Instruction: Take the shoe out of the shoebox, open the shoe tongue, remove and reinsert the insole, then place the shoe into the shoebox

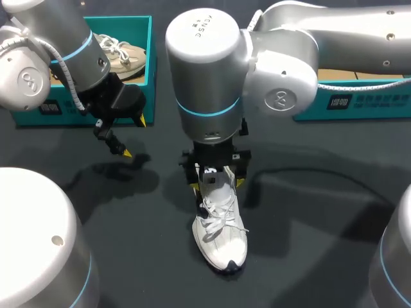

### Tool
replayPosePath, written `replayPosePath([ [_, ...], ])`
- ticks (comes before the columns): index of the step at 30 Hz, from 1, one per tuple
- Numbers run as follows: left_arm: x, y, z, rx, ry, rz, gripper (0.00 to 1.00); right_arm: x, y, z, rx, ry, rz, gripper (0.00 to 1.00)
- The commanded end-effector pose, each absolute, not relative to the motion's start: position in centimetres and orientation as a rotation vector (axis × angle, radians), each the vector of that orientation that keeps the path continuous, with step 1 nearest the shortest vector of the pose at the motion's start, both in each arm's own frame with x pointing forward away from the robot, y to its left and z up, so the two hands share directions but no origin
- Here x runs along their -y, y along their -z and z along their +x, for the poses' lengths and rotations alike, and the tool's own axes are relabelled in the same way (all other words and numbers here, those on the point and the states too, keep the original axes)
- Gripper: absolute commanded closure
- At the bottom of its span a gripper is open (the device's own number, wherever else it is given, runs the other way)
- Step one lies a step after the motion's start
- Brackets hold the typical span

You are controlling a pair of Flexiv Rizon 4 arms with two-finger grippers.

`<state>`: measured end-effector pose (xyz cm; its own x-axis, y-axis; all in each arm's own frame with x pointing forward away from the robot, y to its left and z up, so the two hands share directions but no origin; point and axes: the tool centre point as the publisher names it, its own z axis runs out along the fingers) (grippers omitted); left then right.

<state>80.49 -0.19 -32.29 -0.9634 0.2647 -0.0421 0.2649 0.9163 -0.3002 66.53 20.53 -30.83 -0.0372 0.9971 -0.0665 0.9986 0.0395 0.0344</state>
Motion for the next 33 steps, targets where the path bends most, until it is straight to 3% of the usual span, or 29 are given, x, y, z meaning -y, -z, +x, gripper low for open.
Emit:
replayPosePath([
  [1,0.2,32.3,80.5,-3.074,0.478,0.426,0.00,-20.4,30.2,65.2,-2.197,0.020,2.131,0.14],
  [7,0.2,32.3,80.5,-3.074,0.478,0.426,0.00,-20.1,29.5,62.6,-2.169,0.021,2.155,0.24],
  [18,0.2,32.3,80.5,-3.074,0.478,0.426,0.00,-19.8,28.4,58.8,-2.143,0.036,2.175,0.29],
  [21,0.2,32.3,80.5,-3.074,0.478,0.426,0.00,-19.9,28.0,58.1,-2.143,0.034,2.164,0.49],
  [25,0.2,32.3,80.5,-3.074,0.478,0.426,0.00,-19.9,28.3,57.6,-2.150,0.011,2.162,0.59],
  [33,0.2,32.3,80.5,-3.074,0.478,0.426,0.00,-20.9,28.7,57.8,-2.167,-0.009,2.141,0.62],
])
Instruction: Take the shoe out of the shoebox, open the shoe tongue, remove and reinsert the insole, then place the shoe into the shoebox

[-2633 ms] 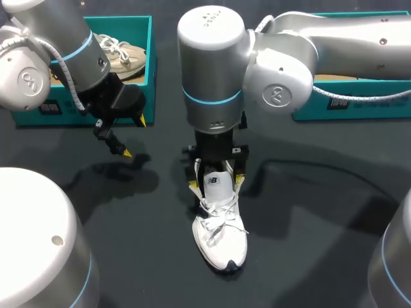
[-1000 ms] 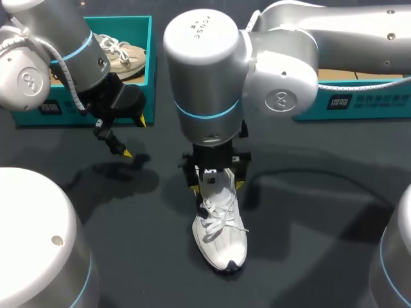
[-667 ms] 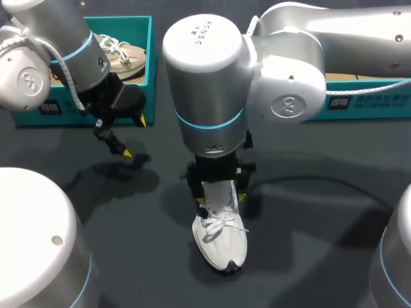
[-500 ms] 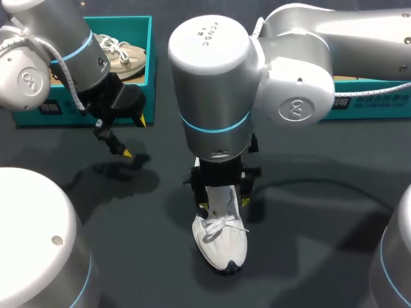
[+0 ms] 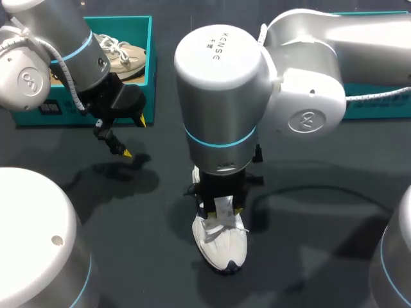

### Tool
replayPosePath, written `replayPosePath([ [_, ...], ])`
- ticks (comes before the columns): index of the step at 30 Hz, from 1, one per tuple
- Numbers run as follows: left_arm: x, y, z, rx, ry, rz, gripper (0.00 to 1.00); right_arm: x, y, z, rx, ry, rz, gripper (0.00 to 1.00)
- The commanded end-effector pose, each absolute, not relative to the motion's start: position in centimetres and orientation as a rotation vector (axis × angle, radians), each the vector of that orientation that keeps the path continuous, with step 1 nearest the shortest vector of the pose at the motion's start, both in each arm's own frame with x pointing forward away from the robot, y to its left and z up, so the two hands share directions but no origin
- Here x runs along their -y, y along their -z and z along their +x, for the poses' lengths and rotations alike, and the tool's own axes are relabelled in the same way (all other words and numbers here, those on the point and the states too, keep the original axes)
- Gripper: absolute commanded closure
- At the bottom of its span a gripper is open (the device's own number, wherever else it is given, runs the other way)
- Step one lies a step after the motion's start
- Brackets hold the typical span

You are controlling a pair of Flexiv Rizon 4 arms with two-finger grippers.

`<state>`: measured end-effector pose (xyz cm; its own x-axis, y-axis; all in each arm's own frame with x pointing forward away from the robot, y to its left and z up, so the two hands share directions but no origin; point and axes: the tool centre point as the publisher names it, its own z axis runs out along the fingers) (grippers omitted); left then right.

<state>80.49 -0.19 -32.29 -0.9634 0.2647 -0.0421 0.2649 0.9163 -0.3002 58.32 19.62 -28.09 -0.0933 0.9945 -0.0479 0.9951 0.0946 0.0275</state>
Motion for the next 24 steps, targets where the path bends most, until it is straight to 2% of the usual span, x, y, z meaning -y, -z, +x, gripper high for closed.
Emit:
replayPosePath([
  [1,0.2,32.3,80.5,-3.074,0.478,0.426,0.00,-20.9,28.9,58.2,-2.180,-0.017,2.132,0.62],
  [10,0.2,32.3,80.5,-3.074,0.478,0.426,0.00,-22.2,29.6,62.0,-2.254,-0.064,2.051,0.66],
  [24,0.2,32.3,80.5,-3.074,0.478,0.426,0.00,-21.2,34.1,68.0,-2.362,-0.024,2.056,0.69],
])
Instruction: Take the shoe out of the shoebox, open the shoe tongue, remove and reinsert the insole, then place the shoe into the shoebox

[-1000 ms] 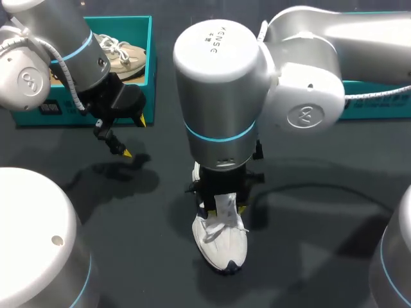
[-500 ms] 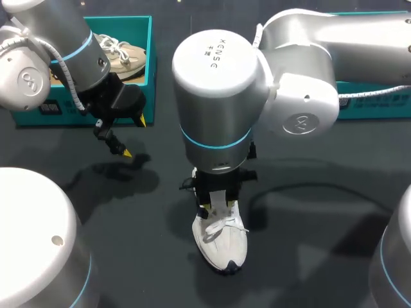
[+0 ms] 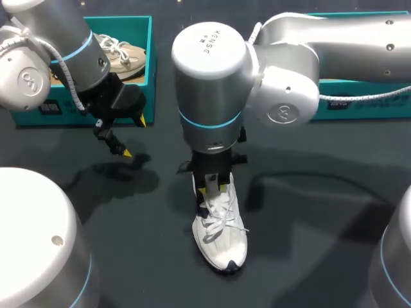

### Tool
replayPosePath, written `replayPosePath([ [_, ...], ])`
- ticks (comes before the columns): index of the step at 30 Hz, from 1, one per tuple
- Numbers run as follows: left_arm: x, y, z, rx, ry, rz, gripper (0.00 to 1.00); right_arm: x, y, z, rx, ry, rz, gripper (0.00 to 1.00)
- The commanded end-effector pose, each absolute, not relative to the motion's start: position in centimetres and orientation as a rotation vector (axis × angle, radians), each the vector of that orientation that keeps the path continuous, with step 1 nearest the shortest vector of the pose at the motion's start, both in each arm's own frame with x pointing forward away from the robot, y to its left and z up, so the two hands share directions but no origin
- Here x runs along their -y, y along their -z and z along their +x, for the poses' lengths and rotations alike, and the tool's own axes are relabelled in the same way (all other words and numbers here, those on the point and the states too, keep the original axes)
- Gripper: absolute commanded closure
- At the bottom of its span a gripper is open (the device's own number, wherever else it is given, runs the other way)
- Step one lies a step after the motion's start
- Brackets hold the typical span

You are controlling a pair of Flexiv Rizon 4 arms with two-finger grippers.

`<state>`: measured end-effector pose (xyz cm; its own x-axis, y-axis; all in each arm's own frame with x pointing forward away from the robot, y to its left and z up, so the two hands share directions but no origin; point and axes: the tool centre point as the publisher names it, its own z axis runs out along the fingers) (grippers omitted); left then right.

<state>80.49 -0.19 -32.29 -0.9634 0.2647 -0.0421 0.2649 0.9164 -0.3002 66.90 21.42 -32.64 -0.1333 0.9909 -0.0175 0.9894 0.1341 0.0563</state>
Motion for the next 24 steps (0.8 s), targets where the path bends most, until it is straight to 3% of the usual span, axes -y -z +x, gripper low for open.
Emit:
replayPosePath([
  [1,0.2,32.3,80.5,-3.074,0.478,0.426,0.00,-21.1,34.2,68.2,-2.363,-0.022,2.057,0.69],
  [12,0.2,32.3,80.5,-3.074,0.478,0.426,0.00,-20.9,31.7,66.4,-2.278,-0.031,2.033,0.65],
  [24,0.2,32.3,80.5,-3.074,0.478,0.426,0.00,-20.1,34.6,68.7,-2.312,-0.014,2.060,0.64],
])
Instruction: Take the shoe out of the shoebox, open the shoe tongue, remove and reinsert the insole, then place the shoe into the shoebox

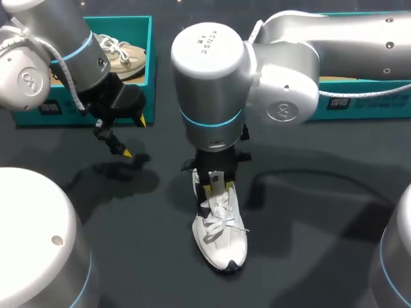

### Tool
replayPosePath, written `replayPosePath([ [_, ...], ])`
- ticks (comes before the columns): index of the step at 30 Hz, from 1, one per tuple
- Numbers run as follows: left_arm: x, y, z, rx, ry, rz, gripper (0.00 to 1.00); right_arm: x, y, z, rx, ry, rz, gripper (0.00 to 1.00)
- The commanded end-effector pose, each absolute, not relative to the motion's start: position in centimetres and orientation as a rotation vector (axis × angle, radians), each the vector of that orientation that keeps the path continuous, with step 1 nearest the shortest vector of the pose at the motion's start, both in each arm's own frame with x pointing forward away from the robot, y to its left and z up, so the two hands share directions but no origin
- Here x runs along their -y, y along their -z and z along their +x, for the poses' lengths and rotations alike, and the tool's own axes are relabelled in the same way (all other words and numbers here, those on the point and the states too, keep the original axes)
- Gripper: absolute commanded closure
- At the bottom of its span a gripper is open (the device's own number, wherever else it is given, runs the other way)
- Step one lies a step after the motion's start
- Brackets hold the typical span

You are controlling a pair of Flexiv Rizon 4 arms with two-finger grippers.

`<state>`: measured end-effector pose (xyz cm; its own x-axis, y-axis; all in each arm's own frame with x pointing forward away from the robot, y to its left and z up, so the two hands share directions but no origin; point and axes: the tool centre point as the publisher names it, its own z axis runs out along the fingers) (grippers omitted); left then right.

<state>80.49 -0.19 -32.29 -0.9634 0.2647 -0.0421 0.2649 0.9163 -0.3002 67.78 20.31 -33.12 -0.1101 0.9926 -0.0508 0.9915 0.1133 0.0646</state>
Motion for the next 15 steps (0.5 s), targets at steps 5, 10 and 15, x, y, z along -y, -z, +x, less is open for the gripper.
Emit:
replayPosePath([
  [5,0.2,32.3,80.5,-3.074,0.478,0.426,0.00,-20.3,35.1,69.1,-2.319,-0.005,2.061,0.65],
  [10,0.2,32.3,80.5,-3.074,0.478,0.426,0.00,-21.0,33.0,68.3,-2.304,-0.025,2.010,0.65],
  [15,0.2,32.3,80.5,-3.074,0.478,0.426,0.00,-21.6,30.6,67.5,-2.291,-0.052,1.944,0.63],
])
